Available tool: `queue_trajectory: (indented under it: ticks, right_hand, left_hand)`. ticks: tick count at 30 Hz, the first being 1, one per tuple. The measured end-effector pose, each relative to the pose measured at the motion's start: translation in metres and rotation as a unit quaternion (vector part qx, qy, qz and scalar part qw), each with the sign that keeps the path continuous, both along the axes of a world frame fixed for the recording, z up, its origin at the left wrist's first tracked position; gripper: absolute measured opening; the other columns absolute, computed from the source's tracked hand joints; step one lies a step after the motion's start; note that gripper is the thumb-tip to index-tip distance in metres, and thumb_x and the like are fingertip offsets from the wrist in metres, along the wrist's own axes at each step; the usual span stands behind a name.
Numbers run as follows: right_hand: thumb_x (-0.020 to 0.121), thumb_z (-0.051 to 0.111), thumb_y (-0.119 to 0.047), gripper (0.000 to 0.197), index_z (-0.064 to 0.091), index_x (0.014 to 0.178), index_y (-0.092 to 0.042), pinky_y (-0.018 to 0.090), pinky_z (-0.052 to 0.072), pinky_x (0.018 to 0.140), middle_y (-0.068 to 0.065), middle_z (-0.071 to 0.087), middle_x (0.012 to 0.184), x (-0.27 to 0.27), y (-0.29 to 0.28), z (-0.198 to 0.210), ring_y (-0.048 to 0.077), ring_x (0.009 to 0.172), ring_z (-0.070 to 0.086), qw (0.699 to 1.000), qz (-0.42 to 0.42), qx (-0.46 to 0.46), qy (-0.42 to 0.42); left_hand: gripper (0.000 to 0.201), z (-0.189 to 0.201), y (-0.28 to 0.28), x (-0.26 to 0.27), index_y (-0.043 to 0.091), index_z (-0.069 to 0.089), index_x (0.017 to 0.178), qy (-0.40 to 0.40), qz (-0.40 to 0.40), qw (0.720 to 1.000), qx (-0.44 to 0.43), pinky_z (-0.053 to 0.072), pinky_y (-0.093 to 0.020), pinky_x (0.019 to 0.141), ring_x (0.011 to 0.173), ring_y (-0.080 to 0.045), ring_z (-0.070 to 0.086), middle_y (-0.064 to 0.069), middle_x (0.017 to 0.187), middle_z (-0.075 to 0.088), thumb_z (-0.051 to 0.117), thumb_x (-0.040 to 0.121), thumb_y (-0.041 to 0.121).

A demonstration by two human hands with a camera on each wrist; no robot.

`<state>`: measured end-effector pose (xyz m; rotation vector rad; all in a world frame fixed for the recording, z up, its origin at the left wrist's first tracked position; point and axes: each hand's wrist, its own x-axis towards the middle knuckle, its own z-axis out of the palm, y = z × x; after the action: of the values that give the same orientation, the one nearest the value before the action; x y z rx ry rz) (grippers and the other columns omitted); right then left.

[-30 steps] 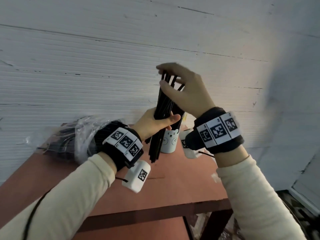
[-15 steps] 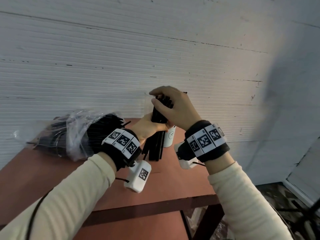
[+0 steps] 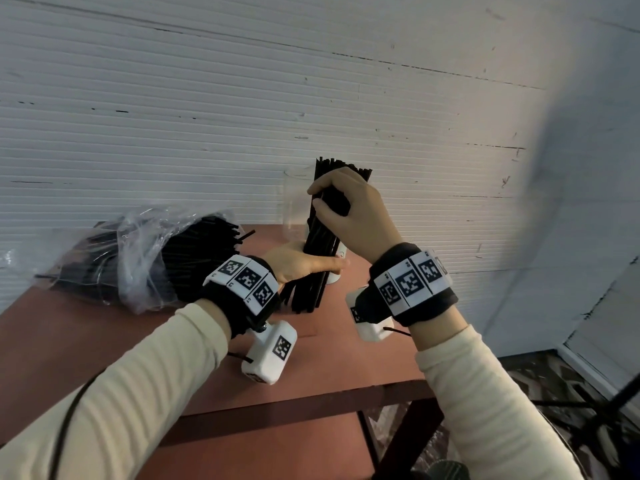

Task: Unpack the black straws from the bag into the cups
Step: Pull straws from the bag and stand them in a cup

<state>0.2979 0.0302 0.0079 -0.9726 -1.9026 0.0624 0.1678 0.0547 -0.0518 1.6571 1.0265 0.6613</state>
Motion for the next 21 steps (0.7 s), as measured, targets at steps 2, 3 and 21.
queue_trajectory:
  ticks: [2, 3, 21]
  right_hand:
    - [0.086, 0.066, -0.012, 0.016, 0.068, 0.101, -0.01, 0.022, 0.045, 0.088, -0.002, 0.059, 0.105, 0.002, -0.002, 0.003, 0.007, 0.098, 0.055, 1.0, 0.004, -0.014, 0.002]
    - [0.085, 0.07, -0.019, 0.024, 0.067, 0.107, -0.013, 0.023, 0.045, 0.092, -0.002, 0.058, 0.112, 0.004, -0.003, 0.006, 0.007, 0.105, 0.054, 1.0, 0.005, -0.021, 0.003]
    - [0.085, 0.071, -0.009, 0.01, 0.066, 0.08, -0.002, 0.013, 0.045, 0.061, -0.006, 0.063, 0.068, 0.031, 0.002, 0.031, 0.0, 0.064, 0.06, 0.981, 0.089, -0.17, 0.036]
  left_hand:
    - [0.048, -0.001, 0.001, 0.003, 0.005, 0.07, 0.087, 0.014, 0.015, 1.0, 0.022, 0.048, -0.04, 0.1, 0.09, -0.019, 0.068, -0.003, 0.083, 0.071, 0.07, 0.079, 0.052]
    - [0.045, 0.0, 0.001, 0.004, 0.008, 0.069, 0.079, 0.014, 0.036, 0.998, 0.045, 0.048, -0.04, 0.1, 0.085, -0.018, 0.069, -0.002, 0.077, 0.07, 0.069, 0.08, 0.053]
    - [0.055, 0.028, 0.002, 0.007, 0.029, 0.058, 0.105, -0.011, -0.03, 0.995, 0.099, 0.051, -0.04, 0.095, 0.094, -0.013, 0.064, 0.008, 0.094, 0.064, 0.084, 0.062, 0.051]
